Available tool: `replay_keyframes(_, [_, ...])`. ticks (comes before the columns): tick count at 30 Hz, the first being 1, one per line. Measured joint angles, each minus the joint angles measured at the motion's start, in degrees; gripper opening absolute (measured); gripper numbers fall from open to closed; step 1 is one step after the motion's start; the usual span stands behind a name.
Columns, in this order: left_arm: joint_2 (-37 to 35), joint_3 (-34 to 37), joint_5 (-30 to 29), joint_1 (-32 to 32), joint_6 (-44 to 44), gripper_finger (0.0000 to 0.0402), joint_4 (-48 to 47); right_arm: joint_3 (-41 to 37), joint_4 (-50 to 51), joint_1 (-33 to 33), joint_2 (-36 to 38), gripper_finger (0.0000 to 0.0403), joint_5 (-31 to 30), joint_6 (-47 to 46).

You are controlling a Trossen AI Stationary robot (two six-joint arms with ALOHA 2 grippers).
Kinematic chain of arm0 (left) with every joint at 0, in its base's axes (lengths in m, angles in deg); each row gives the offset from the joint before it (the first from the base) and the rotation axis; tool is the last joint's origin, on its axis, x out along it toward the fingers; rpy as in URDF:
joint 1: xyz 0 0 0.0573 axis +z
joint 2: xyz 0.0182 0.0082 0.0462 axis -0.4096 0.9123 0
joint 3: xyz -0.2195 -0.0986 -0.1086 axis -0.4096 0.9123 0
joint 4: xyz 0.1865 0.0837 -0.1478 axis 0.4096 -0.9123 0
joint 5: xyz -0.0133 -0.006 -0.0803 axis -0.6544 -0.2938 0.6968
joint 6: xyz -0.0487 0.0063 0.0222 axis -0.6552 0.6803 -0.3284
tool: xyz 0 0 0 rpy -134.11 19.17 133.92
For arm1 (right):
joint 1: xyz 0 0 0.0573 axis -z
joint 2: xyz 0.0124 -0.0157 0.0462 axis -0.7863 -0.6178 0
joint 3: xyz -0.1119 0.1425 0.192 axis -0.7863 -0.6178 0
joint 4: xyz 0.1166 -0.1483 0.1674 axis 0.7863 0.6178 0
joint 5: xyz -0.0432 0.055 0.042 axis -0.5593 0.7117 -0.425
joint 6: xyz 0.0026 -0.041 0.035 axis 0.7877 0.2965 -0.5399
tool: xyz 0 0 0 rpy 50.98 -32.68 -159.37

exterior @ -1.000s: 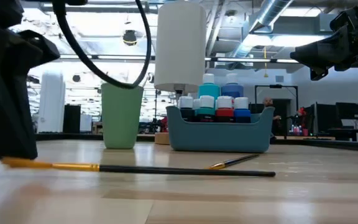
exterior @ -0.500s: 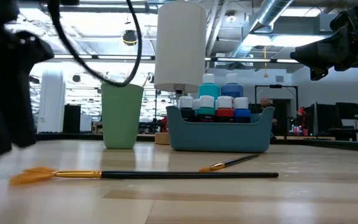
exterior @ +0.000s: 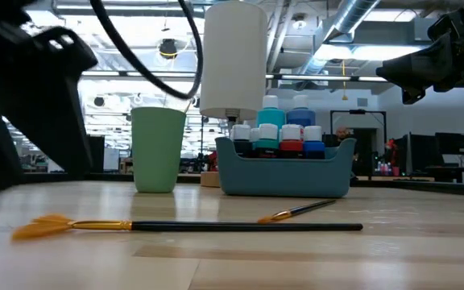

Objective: Pick & Place Paint Supplies
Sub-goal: Put the right gold paintbrush into the green cup

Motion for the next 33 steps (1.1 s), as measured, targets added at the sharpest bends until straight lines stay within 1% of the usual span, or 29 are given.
replay_keyframes(3, [0.81,0.00,0.76,0.84,0.12,0.0273,0.03,0.02,0.00,0.00,-0.02,0.0098,0.00,0.00])
replay_keyframes(7, [0.87,0.98,1.34,1.52,-0.01,0.0269,0.21,0.01,0.01,0.00,-0.02,0.0098,0.00,0.00])
replay_keyframes(11, [0.87,3.32,4.44,1.50,-2.31,0.0253,0.83,0.01,0.00,0.01,-0.02,0.0098,0.01,0.01])
replay_keyframes(16, [0.63,5.08,4.35,1.46,-3.88,0.0229,3.12,0.01,0.02,0.00,-0.02,0.0098,0.00,0.01])
replay_keyframes(19, [0.61,5.24,4.62,1.75,-3.80,0.0202,3.36,0.01,0.02,0.01,-0.02,0.0098,0.01,0.01])
replay_keyframes(27, [0.57,6.76,4.56,1.79,-3.93,0.0091,3.63,0.01,0.02,0.00,-0.01,0.0098,0.00,0.01])
replay_keyframes(30, [0.57,7.70,4.40,1.83,-6.36,0.0057,4.15,0.01,0.02,0.00,-0.01,0.0098,0.01,0.01])
replay_keyframes(33, [0.63,7.95,3.98,1.88,-6.55,0.0023,4.54,0.02,0.02,0.00,-0.02,0.0098,0.02,0.02])
